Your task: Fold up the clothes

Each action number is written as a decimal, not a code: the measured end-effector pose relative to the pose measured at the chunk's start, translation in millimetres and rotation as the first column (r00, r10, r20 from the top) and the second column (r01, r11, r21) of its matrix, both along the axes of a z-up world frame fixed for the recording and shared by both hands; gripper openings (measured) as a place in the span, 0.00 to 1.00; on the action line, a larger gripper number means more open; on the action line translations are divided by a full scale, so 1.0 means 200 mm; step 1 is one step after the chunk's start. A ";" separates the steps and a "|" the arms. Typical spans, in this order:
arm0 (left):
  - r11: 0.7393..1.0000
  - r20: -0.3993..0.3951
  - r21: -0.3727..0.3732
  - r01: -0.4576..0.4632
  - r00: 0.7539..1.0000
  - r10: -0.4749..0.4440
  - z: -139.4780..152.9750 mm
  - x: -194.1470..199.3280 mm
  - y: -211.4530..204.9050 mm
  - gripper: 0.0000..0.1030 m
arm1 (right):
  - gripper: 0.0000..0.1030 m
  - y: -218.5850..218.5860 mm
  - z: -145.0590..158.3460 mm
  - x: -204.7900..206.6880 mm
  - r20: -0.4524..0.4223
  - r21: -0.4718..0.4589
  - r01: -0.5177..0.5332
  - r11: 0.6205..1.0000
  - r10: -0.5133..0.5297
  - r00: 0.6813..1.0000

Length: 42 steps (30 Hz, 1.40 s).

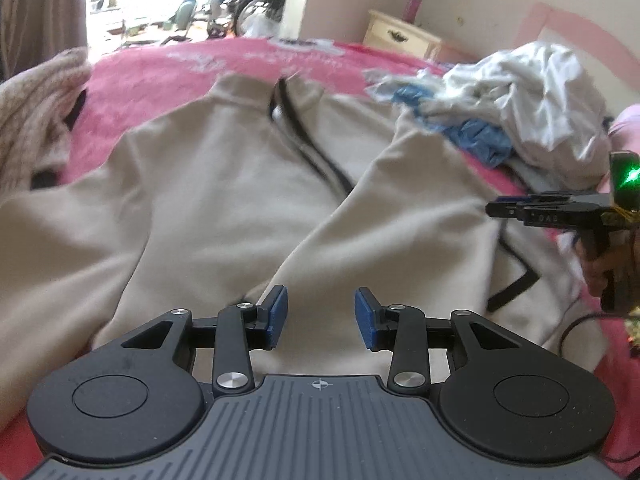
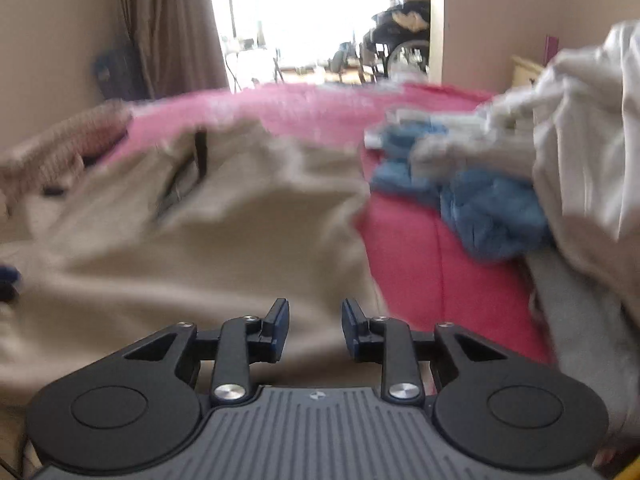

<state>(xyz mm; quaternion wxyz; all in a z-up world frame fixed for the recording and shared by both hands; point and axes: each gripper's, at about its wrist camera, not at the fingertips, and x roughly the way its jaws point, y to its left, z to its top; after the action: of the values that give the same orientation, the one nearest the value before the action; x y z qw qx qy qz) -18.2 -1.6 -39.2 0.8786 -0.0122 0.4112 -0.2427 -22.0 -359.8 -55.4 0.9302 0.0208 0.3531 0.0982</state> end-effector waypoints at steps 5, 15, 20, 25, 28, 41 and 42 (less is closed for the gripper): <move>0.998 -0.049 0.058 0.017 0.999 -0.015 -0.10 0.03 -0.11 0.36 | 0.28 0.00 0.03 0.21 0.034 0.057 0.009 0.998 -0.011 0.999; 0.998 -0.062 0.069 -0.007 0.998 0.011 -0.15 -0.02 -0.08 0.37 | 0.25 -0.12 -0.05 0.36 -0.020 0.150 0.106 0.983 -0.104 0.994; 0.997 -0.065 0.078 0.002 0.998 0.003 -0.15 -0.06 -0.09 0.40 | 0.19 0.01 -0.19 0.62 -0.051 0.055 0.075 0.996 -0.072 0.996; 0.998 -0.075 0.068 -0.001 0.997 0.006 -0.16 -0.09 -0.08 0.40 | 0.20 0.02 -0.20 0.66 -0.049 0.038 0.085 0.996 -0.084 0.995; 0.998 -0.089 0.061 -0.005 0.996 0.010 -0.16 -0.10 -0.06 0.41 | 0.22 0.02 -0.17 0.73 -0.031 0.070 0.088 0.994 -0.086 0.996; 0.997 -0.077 0.075 0.014 0.997 -0.008 -0.16 -0.15 -0.07 0.43 | 0.21 0.00 -0.21 0.92 -0.028 0.116 0.125 0.985 -0.123 0.992; 0.997 -0.079 0.073 0.013 0.997 -0.007 -0.16 -0.14 -0.07 0.43 | 0.19 0.02 -0.26 0.97 -0.049 0.062 0.126 0.990 -0.123 0.991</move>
<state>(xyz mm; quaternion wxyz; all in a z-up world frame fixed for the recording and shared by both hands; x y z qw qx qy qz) -47.0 -15.3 -70.9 0.8602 0.0125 0.4543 -0.2313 171.3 -355.6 -107.1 0.9252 0.0752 0.3684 0.0508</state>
